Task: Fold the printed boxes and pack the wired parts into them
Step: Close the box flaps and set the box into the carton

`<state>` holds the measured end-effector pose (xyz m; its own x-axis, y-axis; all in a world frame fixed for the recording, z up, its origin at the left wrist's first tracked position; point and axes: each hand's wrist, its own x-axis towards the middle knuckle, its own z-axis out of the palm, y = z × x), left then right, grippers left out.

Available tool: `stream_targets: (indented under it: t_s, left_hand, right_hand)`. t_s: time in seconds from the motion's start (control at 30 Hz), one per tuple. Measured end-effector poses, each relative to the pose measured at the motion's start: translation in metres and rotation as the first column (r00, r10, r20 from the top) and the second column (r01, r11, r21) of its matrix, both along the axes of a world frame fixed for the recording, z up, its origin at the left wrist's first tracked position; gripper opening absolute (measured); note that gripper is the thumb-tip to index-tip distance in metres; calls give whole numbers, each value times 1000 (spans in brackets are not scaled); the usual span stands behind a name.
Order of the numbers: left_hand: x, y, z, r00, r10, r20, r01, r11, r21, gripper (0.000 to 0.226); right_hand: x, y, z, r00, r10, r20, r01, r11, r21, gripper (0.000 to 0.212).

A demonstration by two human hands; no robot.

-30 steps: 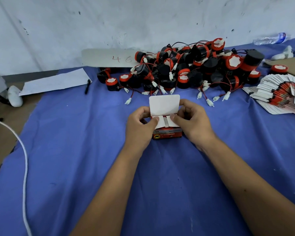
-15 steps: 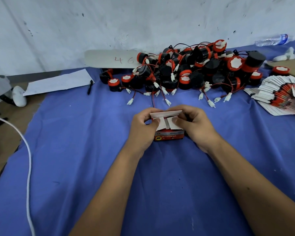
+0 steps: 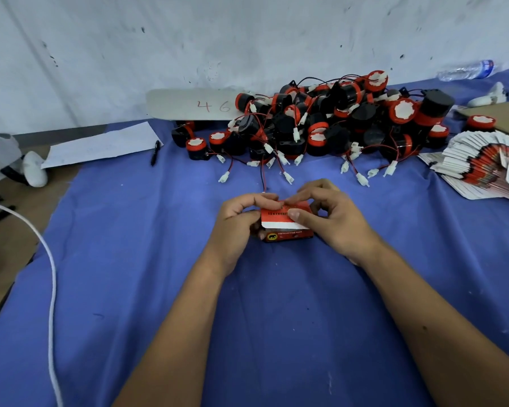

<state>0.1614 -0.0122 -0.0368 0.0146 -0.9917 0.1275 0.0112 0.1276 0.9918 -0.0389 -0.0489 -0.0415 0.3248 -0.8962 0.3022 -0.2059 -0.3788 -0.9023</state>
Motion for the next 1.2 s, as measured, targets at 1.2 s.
stream_targets:
  t_s: [1.2]
  left_hand:
    - [11,-1,-4,877,37,480,43,987,-154,79]
  right_hand:
    - [2,-7,-1,981,71,-182,-116,962,-248,29]
